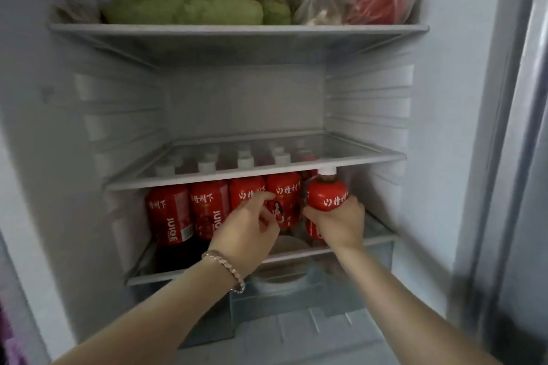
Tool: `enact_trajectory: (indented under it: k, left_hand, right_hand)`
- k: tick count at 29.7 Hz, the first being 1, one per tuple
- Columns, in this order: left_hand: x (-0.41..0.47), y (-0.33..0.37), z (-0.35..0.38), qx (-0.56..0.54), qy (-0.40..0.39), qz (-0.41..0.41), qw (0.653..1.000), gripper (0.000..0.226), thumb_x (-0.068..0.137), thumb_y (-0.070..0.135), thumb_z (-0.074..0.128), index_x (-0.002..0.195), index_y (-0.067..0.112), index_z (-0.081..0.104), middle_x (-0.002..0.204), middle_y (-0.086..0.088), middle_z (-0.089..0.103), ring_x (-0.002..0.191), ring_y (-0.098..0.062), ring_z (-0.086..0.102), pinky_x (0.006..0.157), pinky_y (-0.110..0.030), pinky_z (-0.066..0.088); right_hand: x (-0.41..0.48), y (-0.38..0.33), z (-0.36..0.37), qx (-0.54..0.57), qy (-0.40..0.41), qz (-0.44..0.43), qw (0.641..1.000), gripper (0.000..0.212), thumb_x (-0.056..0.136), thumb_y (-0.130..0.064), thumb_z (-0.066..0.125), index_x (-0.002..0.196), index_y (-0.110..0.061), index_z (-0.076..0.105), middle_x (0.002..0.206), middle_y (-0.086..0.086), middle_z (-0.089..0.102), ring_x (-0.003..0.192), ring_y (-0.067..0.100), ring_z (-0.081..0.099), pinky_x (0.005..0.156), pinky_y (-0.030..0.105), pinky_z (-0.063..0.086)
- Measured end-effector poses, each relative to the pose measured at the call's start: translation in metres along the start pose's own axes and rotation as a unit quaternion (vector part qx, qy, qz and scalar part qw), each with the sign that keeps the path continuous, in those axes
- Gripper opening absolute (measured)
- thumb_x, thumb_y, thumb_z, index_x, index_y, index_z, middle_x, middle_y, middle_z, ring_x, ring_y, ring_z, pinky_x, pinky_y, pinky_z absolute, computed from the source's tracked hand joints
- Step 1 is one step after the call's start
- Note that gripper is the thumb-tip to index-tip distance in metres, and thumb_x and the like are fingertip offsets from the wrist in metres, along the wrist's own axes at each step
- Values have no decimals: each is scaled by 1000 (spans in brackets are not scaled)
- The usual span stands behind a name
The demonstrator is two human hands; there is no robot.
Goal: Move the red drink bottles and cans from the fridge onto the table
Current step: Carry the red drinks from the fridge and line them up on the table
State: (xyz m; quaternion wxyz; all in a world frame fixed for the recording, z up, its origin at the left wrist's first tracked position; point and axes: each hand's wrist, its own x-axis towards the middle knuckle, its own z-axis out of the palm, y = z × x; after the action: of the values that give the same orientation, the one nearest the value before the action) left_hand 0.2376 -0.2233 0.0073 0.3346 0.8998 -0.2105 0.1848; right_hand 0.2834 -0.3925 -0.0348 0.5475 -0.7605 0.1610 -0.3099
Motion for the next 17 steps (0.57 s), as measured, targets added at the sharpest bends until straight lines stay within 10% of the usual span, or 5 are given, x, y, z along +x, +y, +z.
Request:
enact_trajectory:
  k: [7,11,15,17]
  left_hand:
    - [3,23,-12,-67,7,87,994,53,84,50,51,132,31,42,111,9,59,90,-9,62,79,-33,56]
    - [4,29,-18,83,15,156,984,38,88,45,51,120,26,55,112,6,54,93,-14,61,79,-30,56]
    - [4,13,-27,148,110,198,963,28,91,31,50,82,9,64,84,-3,57,61,-21,59,56,-34,55]
    - [4,3,-34,161,114,168,966,26,91,30,54,81,8,62,81,0,53,62,-22,56,56,-32,50]
  right_hand:
    - [-58,-5,-20,62,-14,-66,996,70,39,-38,83,104,-28,59,108,0,61,95,14,63,78,31,57]
    - [-90,-18,-11,-64,-103,-152,981,90,51,-25,89,126,-23,40,120,-9,34,108,8,47,90,23,49]
    - [-91,-37,-14,19,-312,-155,937,73,63,-53,79,121,-42,35,129,-11,41,115,3,50,97,25,48]
    - [-77,-40,-15,120,-292,-154,936,54,77,-66,57,122,-39,42,125,-11,53,110,-6,55,91,13,48]
